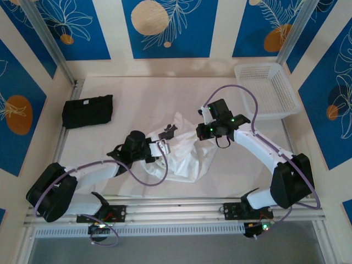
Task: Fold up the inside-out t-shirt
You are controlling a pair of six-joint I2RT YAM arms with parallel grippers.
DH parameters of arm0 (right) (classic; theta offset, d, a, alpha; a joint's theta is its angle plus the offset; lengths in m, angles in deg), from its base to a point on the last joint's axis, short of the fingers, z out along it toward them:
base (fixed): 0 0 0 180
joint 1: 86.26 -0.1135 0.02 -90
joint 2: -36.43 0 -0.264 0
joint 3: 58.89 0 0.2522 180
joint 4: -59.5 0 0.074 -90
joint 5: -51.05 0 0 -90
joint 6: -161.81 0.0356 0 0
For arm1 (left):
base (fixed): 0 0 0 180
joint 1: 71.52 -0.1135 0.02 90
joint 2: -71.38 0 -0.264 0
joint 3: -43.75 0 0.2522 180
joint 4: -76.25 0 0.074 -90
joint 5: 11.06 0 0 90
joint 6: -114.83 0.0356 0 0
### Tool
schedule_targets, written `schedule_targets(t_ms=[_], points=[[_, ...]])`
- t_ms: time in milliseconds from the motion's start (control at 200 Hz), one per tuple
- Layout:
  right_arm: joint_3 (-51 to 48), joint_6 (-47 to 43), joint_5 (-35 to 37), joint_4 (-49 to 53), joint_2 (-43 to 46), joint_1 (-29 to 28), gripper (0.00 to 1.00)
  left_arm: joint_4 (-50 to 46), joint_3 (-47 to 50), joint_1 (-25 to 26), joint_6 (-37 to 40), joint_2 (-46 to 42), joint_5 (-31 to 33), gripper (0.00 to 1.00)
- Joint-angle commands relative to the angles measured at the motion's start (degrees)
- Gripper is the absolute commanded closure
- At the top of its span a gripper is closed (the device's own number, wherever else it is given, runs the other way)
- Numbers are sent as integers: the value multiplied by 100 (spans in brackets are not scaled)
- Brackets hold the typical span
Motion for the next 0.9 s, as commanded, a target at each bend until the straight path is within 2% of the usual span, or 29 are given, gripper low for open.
schedule_targets(t_ms=[0,205,345,465,585,735,890], points=[[165,-74,-59,-6,51,53,100,-104,-191,-82,-43,15,-378,88],[183,-31,-11,-36,53,128,100,-238,-78,-224,-301,-354,-876,100],[209,128,-322,-196,107,147,100,237,148,-381,-1031,-703,-1108,100],[158,407,-1156,-595,338,175,100,1117,402,-530,-2311,-1117,-555,100],[34,714,-1654,-1091,677,176,100,1286,306,-691,-3536,-1592,-156,100],[-261,1094,-2125,-1911,1061,155,100,645,-201,-817,-5052,-2057,534,100],[-362,1182,-2106,-2237,1285,132,99,-66,-784,-856,-5642,-2261,318,100]])
